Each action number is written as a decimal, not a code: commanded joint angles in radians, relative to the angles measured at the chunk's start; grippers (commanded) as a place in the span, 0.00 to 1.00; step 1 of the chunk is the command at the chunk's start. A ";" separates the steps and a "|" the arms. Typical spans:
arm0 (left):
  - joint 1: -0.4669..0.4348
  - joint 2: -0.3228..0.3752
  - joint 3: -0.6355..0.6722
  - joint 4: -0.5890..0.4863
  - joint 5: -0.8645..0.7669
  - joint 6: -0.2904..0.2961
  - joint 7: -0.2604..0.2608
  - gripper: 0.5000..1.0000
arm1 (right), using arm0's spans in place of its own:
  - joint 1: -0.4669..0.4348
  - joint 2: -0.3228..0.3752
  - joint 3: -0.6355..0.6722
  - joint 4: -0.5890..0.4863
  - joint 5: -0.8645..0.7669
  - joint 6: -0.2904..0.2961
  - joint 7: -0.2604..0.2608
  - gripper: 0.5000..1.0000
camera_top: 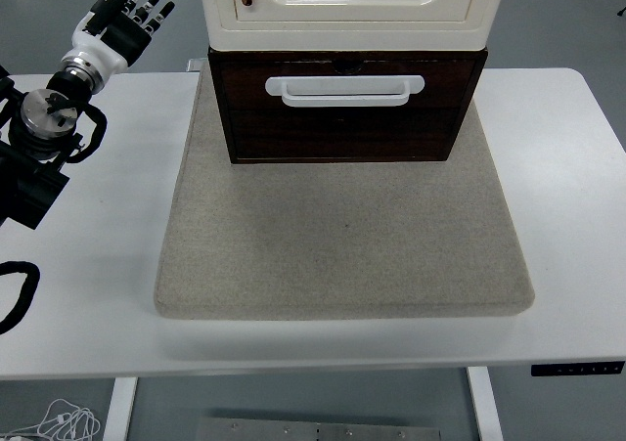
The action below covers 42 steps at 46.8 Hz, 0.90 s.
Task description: Open the drawer under the combination cabinet
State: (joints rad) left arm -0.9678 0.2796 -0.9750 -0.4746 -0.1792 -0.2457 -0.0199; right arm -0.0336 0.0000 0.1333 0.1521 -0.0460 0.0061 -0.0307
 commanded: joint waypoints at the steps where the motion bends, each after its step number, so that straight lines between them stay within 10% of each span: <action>1: -0.015 0.015 0.001 0.002 0.010 0.005 0.000 1.00 | 0.000 0.000 0.000 0.000 0.000 0.000 0.000 0.85; 19: -0.187 0.156 0.010 -0.028 0.148 0.000 -0.005 1.00 | 0.000 0.000 0.000 0.000 -0.002 0.000 0.000 0.86; 42: -0.408 0.351 0.029 -0.510 0.310 0.118 -0.031 1.00 | 0.000 0.000 -0.001 0.000 0.000 0.000 0.000 0.85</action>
State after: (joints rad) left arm -1.3474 0.6114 -0.9548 -0.9118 0.1253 -0.1355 -0.0559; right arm -0.0330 0.0000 0.1334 0.1520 -0.0460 0.0060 -0.0306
